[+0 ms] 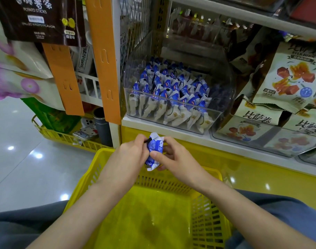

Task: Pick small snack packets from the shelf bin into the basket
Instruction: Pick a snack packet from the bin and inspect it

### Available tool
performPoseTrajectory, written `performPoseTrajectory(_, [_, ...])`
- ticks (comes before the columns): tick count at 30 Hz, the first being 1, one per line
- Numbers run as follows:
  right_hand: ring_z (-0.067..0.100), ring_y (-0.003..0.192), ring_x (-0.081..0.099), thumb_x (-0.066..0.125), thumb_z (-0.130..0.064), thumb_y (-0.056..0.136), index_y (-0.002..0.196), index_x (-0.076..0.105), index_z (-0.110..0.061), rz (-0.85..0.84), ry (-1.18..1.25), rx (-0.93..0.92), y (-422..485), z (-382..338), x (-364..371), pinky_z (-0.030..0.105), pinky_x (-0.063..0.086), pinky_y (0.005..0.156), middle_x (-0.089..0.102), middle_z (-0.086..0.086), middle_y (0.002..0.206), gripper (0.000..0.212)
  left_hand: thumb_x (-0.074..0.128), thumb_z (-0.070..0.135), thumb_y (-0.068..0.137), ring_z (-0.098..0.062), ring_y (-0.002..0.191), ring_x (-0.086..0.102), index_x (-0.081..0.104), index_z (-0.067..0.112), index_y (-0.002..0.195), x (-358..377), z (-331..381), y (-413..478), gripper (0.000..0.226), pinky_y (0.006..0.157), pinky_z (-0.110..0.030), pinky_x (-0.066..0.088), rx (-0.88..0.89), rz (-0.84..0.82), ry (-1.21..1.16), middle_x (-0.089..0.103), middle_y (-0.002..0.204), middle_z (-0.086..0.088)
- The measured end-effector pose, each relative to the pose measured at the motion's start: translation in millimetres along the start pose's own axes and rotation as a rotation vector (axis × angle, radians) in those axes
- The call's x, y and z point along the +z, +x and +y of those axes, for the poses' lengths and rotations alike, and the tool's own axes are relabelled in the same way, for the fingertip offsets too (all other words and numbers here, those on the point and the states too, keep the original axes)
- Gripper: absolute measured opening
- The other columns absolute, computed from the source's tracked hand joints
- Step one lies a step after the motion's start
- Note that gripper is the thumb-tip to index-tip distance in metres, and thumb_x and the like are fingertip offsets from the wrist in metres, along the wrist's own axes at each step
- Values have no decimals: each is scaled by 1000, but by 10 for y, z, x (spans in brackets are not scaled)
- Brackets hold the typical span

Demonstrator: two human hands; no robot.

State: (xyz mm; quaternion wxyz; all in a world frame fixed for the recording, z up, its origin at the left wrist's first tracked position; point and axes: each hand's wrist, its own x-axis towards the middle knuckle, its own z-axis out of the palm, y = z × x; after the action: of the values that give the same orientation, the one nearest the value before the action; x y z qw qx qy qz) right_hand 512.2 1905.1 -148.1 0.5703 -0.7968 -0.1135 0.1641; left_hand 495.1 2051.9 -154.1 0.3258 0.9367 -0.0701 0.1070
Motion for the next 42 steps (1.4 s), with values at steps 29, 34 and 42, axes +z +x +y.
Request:
performPoseTrajectory(29, [12, 84, 57, 56, -56, 63, 115, 48, -23, 316, -586, -64, 24, 174, 42, 30, 43, 66, 53, -7, 107, 62, 62, 16, 86, 2, 83, 62, 58, 26, 98, 111, 120, 15, 16, 69, -13, 51, -146, -16, -593, 65, 96, 13])
performPoseTrajectory(34, [4, 79, 47, 65, -61, 64, 113, 46, -25, 278, -647, -155, 9, 145, 26, 25, 40, 65, 46, -11, 103, 64, 50, 9, 93, 2, 60, 57, 56, 22, 80, 118, 33, 65, 19, 56, -17, 49, -195, 73, -577, 62, 70, 6])
performPoseTrajectory(42, [1, 61, 47, 60, -34, 87, 99, 57, -29, 290, -314, -157, 69, 25, -47, 12, 38, 58, 58, -11, 94, 14, 50, 13, 94, 7, 55, 53, 46, 27, 72, 44, 15, 66, 26, 46, -7, 38, -116, 102, -462, 52, 57, 10])
